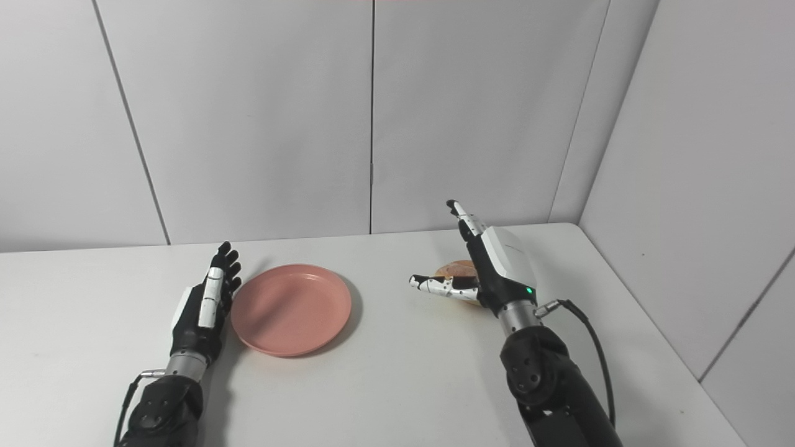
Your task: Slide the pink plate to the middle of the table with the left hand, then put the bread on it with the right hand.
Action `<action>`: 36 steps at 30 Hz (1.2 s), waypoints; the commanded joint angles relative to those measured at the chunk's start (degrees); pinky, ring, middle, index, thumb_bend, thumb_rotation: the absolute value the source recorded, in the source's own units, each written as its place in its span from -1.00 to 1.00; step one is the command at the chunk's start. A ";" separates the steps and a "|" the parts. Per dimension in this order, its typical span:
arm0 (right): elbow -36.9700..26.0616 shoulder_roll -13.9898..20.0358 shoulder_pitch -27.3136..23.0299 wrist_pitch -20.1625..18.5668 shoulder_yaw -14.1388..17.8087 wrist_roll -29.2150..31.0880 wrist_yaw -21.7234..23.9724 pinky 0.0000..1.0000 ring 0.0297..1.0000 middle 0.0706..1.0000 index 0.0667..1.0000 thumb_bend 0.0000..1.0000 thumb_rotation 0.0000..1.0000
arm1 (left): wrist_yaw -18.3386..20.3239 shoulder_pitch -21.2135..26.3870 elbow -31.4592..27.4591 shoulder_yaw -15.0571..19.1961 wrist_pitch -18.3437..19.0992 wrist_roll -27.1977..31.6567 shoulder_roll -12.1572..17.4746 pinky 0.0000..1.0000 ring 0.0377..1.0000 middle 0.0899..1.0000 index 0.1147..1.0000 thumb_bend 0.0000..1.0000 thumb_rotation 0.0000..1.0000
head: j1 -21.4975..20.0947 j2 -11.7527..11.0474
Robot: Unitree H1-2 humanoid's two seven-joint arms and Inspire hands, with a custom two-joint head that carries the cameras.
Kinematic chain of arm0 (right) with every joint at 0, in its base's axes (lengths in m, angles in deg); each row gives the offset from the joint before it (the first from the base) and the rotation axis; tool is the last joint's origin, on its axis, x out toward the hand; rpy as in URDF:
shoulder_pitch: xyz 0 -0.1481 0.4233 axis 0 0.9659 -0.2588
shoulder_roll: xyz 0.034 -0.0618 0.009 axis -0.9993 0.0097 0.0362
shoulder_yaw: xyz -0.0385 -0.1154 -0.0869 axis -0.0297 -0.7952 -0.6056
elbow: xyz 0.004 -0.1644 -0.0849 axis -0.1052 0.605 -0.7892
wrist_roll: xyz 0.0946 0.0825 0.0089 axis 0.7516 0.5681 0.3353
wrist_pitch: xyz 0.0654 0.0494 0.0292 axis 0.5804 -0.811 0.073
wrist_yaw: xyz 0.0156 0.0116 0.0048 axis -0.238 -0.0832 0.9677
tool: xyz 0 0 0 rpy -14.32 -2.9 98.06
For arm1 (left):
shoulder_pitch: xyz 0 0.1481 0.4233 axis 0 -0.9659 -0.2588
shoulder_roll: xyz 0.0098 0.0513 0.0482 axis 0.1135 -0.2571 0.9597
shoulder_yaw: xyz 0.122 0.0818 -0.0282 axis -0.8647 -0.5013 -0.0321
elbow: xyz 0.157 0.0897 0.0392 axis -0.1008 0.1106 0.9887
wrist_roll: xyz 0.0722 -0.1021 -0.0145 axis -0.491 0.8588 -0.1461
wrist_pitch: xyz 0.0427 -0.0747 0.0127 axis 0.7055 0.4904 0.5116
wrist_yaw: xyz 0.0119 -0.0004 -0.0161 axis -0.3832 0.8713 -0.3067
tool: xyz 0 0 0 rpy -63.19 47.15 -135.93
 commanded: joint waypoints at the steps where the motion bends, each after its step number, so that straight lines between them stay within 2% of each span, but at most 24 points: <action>1: -0.32 1.44 -3.23 -0.54 -0.01 -0.71 -1.36 0.81 0.85 0.84 0.87 0.49 -0.07 | 0.05 -0.37 0.10 0.01 -1.33 -0.23 0.43 1.00 1.00 1.00 0.98 0.38 1.00 | 0.07 0.09; 8: 3.18 2.79 -5.01 -2.11 -1.54 -2.32 0.00 0.84 0.87 0.86 0.88 0.50 -0.13 | -0.03 -0.53 -0.10 0.05 -1.22 -0.18 0.34 0.99 1.00 1.00 0.98 0.36 1.00 | -0.62 0.29; 15: 8.04 3.06 -6.44 -2.92 -3.50 -4.00 -0.68 0.87 0.87 0.87 0.88 0.55 -0.26 | 0.58 -0.65 0.10 0.14 -1.40 0.20 0.39 1.00 1.00 1.00 0.99 0.37 1.00 | -0.54 0.57; 21: 10.70 3.19 -7.70 -4.64 -4.69 -4.30 -0.35 0.87 0.87 0.86 0.89 0.52 -0.27 | 0.26 -0.78 -0.53 0.04 -1.05 -0.09 0.34 1.00 1.00 1.00 0.99 0.38 1.00 | -0.62 0.64; 31: 15.17 3.75 -9.29 -6.24 -5.93 -3.74 -0.15 0.76 0.81 0.82 0.85 0.47 -0.39 | 0.14 -0.76 -0.70 0.00 -1.00 -0.25 0.20 1.00 1.00 1.00 0.99 0.36 1.00 | -0.52 0.66; 36: 15.94 3.83 -9.43 -6.52 -5.70 -2.68 -0.71 0.54 0.71 0.76 0.78 0.38 -0.58 | 0.24 -0.65 -0.64 0.08 -1.08 -0.07 0.22 1.00 1.00 1.00 0.98 0.35 1.00 | -0.58 0.67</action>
